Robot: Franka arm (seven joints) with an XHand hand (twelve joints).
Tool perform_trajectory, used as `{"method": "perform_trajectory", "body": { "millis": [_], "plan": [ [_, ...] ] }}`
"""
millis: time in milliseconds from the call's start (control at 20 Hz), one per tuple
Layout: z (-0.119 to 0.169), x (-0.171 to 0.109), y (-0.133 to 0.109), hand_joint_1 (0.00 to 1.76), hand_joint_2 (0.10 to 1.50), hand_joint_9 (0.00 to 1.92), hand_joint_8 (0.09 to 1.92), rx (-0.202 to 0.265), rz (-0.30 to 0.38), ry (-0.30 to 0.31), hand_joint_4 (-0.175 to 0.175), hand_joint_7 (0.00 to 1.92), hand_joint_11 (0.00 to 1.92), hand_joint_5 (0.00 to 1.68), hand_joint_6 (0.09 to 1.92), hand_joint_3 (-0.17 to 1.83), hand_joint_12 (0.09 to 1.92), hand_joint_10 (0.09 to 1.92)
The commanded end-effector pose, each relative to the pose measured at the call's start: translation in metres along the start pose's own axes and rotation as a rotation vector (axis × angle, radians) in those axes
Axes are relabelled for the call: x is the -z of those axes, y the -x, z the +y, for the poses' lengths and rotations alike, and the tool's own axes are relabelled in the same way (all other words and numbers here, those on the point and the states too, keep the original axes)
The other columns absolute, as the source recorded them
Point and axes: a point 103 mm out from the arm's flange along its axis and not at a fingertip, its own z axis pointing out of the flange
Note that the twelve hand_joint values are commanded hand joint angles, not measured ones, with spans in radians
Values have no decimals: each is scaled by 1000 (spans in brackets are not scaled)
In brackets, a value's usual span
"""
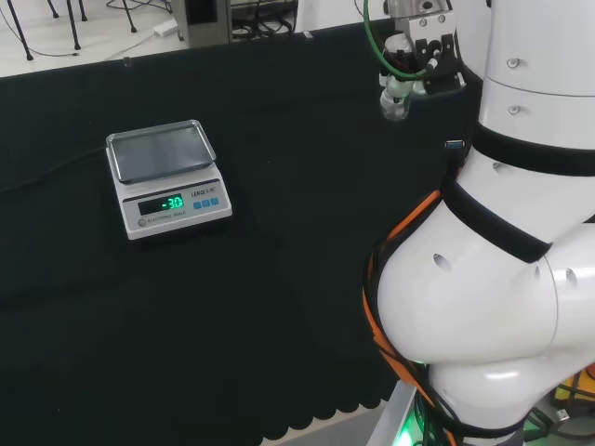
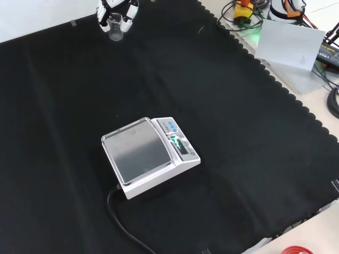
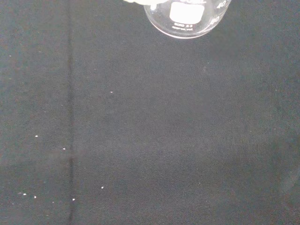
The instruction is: Put the beaker on the electronic balance.
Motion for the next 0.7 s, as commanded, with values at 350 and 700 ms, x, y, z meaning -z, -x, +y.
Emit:
{"method": "perform_trajectory", "body": {
  "millis": [350,700],
  "plan": [
    [-7,11,-8,1099,1207,984,776,11,-18,17,-127,716,724,833,1225,-40,1212,717],
    [-17,33,-15,1103,1202,991,782,26,-39,40,-131,724,746,837,1220,-33,1200,721]
  ]
}}
